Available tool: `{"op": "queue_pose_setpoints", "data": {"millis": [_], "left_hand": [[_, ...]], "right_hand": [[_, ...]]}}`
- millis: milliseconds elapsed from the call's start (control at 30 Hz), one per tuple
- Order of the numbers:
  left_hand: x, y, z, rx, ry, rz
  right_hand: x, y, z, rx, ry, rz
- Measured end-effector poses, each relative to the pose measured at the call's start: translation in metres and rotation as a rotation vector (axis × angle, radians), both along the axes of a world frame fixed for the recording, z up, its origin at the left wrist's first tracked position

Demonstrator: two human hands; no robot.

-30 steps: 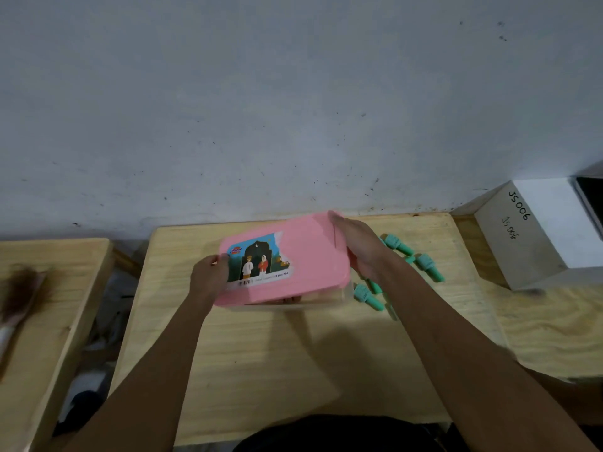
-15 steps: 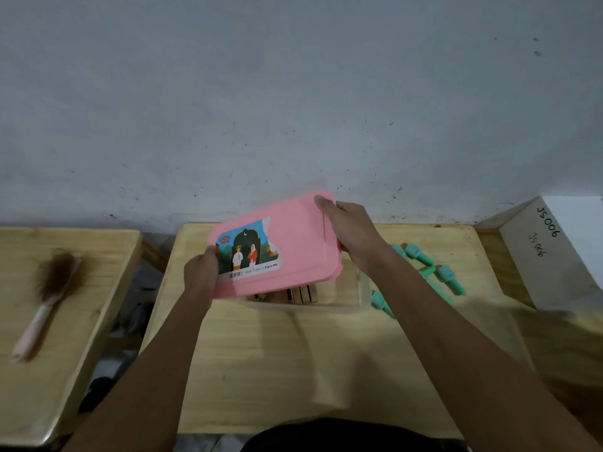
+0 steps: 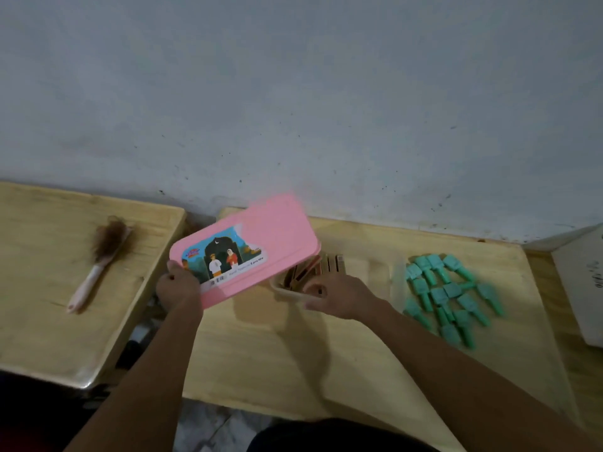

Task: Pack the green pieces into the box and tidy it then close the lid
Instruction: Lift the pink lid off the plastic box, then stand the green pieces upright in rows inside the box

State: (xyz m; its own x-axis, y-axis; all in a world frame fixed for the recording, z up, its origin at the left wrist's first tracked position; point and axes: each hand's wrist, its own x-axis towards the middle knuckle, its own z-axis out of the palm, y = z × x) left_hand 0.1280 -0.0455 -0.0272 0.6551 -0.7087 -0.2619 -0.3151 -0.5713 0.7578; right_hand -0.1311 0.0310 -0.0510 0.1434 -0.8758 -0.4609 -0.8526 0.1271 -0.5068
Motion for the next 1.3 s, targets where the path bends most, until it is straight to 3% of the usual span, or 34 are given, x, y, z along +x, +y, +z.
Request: {"op": "queue_pose_setpoints", "data": {"millis": [267, 567, 767, 933, 1067, 1300], "left_hand": [[0.025, 0.011, -0.018, -0.001, -0.094, 0.015], [0.046, 0.038, -0.055, 0.086, -0.300, -0.329], [0.036, 0.049, -0.089, 0.184, -0.275, -0.403], [0.031, 0.061, -0.101, 0.145, -0.615, -0.654], [0.012, 0.083, -0.115, 0.311, -0.610, -1.019], [-0.003, 0.089, -0.119, 0.401, -0.597, -0.972]], "right_hand": [[0.003, -0.001, -0.015, -0.132, 0.111, 0.042], [-0.002, -0.002, -0.014, -0.133, 0.076, 0.057], [-0.008, 0.006, -0.020, -0.101, 0.045, -0.002], [-0.015, 0.016, -0.022, -0.161, 0.066, -0.025], [-0.013, 0.023, -0.025, -0.209, 0.076, -0.064], [-0.007, 0.032, -0.031, -0.268, 0.138, -0.088]]}}
